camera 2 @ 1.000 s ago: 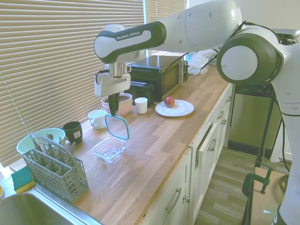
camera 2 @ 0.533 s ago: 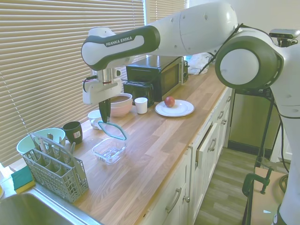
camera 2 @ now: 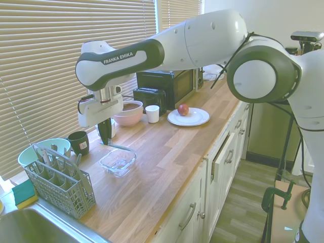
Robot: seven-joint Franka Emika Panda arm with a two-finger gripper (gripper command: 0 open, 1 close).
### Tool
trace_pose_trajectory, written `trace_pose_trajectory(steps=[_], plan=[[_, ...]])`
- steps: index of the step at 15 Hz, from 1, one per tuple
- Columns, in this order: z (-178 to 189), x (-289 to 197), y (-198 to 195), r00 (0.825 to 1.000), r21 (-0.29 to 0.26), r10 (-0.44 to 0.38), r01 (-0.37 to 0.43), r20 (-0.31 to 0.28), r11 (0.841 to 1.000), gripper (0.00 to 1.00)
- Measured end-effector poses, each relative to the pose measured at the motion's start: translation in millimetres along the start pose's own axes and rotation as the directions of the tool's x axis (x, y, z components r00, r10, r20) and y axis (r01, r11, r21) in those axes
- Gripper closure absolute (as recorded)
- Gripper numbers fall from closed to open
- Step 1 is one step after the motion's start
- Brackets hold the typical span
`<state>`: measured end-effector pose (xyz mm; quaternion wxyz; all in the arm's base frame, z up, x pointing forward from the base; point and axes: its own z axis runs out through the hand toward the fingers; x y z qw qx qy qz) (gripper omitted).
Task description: Cover the lid of the food container
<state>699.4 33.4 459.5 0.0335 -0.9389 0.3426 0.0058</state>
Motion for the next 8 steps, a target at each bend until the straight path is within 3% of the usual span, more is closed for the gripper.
trace_pose_trajectory(steps=[8], plan=[[32, -5, -18, 1.000, -0.033, -0.015, 0.015, 0.002, 0.999, 1.00]])
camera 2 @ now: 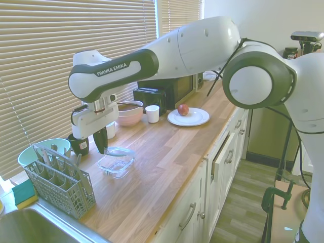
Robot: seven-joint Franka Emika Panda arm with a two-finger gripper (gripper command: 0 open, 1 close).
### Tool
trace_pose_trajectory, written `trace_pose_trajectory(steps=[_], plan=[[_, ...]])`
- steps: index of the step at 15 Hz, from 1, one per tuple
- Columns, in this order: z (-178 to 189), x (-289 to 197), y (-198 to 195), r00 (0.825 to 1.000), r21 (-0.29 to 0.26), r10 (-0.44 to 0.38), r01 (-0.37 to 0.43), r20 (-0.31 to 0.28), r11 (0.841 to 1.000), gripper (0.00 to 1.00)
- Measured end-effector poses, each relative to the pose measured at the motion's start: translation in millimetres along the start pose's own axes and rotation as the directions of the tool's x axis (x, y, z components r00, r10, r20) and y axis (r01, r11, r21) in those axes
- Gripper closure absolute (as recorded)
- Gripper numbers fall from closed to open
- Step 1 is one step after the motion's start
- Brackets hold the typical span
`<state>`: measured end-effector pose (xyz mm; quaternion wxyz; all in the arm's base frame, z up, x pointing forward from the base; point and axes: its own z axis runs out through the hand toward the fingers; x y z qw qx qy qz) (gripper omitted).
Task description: Cover the lid of the food container
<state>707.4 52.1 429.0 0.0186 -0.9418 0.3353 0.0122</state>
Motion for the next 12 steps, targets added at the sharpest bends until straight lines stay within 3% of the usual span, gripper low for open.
trace_pose_trajectory(steps=[12], plan=[[33, 1, -12, 0.999, -0.047, -0.042, 0.040, -0.025, 0.998, 1.00]])
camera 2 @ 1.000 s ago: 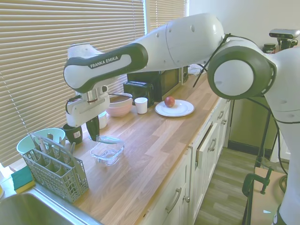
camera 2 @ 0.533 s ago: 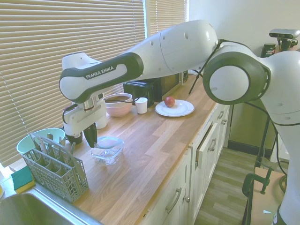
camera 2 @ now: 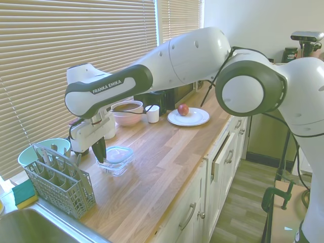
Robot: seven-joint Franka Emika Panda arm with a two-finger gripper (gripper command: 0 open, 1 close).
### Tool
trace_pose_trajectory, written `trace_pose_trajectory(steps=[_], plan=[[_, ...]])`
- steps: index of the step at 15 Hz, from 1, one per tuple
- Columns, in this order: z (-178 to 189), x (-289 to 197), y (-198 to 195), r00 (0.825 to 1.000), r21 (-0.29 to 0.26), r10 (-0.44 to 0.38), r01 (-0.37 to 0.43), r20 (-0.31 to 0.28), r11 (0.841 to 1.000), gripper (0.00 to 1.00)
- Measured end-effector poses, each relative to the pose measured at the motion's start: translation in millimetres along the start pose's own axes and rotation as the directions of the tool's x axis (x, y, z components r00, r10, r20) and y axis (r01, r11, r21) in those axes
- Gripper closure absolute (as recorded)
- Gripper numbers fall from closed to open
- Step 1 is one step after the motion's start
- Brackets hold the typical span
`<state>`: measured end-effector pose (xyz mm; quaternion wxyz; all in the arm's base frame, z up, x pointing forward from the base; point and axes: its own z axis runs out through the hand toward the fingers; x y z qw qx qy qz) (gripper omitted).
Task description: Cover the lid of the food container
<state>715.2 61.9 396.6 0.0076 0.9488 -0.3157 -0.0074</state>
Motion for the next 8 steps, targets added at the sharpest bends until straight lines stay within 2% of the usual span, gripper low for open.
trace_pose_trajectory(steps=[8], plan=[[14, 10, 0, 0.999, 0.019, 0.035, -0.035, 0.002, 0.999, 1.00]])
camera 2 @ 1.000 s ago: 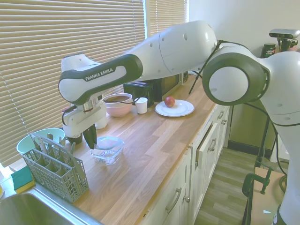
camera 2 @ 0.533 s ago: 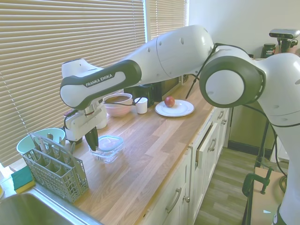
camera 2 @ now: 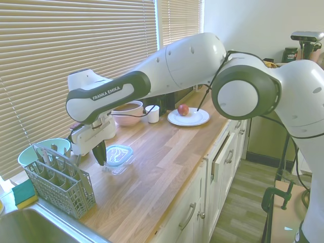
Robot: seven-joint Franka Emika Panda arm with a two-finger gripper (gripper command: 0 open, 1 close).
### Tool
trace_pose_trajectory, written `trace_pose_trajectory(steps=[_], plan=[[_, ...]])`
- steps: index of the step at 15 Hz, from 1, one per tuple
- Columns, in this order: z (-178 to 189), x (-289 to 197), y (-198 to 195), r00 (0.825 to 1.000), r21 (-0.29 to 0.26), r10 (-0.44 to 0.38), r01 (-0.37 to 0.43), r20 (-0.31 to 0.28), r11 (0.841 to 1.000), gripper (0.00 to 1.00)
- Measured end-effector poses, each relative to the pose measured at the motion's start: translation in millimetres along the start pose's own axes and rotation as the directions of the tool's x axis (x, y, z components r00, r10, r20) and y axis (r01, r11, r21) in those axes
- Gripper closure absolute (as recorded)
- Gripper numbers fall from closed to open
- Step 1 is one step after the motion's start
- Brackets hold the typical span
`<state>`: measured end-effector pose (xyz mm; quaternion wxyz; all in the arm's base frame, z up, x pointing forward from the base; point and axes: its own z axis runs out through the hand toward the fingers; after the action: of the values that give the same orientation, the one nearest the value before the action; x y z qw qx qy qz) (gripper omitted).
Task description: Cover the lid of the food container
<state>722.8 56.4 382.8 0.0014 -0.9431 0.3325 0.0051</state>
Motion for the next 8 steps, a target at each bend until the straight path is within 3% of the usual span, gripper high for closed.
trace_pose_trajectory(steps=[8], plan=[[-2.0, 11.6, -1.8, 0.999, 0.038, 0.047, -0.047, 0.014, 0.998, 1.00]])
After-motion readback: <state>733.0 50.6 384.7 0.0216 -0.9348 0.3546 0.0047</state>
